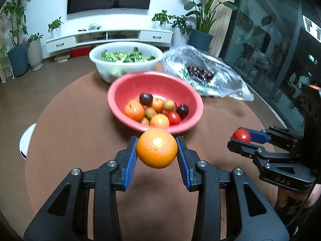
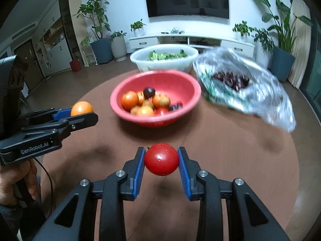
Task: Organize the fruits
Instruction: 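Carry the orange with the left tool over the red bowl while the right tool carries the tomato, then open the left tool to drop the orange into the bowl while the right tool releases the tomato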
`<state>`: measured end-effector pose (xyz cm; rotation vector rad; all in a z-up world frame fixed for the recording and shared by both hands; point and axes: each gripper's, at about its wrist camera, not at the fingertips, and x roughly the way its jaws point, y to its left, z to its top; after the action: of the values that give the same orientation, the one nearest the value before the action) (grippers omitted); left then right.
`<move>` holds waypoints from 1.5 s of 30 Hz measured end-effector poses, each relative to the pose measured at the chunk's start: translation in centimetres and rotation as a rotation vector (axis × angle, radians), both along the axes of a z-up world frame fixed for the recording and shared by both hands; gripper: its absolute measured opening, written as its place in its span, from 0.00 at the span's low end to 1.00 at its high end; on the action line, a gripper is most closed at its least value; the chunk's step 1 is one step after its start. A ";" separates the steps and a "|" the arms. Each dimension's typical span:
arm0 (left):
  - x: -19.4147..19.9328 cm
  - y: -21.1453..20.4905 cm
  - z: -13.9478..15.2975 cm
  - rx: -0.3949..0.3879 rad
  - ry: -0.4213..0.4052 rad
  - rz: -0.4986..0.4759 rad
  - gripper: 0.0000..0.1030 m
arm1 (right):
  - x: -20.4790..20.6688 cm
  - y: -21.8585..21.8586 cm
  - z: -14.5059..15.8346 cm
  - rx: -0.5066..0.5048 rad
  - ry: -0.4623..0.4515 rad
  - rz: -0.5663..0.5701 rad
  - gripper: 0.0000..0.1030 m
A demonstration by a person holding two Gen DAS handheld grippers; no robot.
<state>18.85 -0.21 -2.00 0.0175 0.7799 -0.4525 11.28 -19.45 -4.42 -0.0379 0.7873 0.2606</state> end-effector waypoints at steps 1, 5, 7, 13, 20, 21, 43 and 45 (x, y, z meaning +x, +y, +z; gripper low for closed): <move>0.4 0.1 0.5 0.003 -0.009 -0.001 0.35 | 0.5 0.3 0.7 -0.005 -0.010 0.004 0.35; 2.8 0.0 2.4 0.028 -0.041 -0.006 0.35 | 3.0 1.1 3.2 -0.017 -0.045 0.021 0.35; 4.3 -0.3 2.9 0.040 -0.038 -0.014 0.35 | 4.6 1.5 3.8 -0.030 -0.049 0.024 0.35; 9.4 -2.3 1.8 0.084 0.015 -0.049 0.35 | 10.2 2.1 3.5 -0.048 0.002 0.021 0.35; 12.3 -4.3 -2.2 0.085 0.078 -0.062 0.35 | 15.0 2.2 -0.3 -0.090 0.106 -0.005 0.35; 12.5 -4.3 -2.7 0.084 0.083 -0.060 0.35 | 15.4 2.1 -0.8 -0.087 0.119 -0.007 0.35; 13.0 -3.7 -3.0 0.068 0.058 -0.016 0.70 | 17.2 1.5 -2.6 -0.085 0.127 -0.025 0.47; 12.5 -3.3 -2.7 0.070 0.047 -0.002 0.73 | 17.0 1.7 -2.6 -0.084 0.121 -0.023 0.52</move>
<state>31.39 -3.55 -4.69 0.0726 0.8421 -0.4286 28.30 -17.78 -6.97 -0.0929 0.9186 0.2090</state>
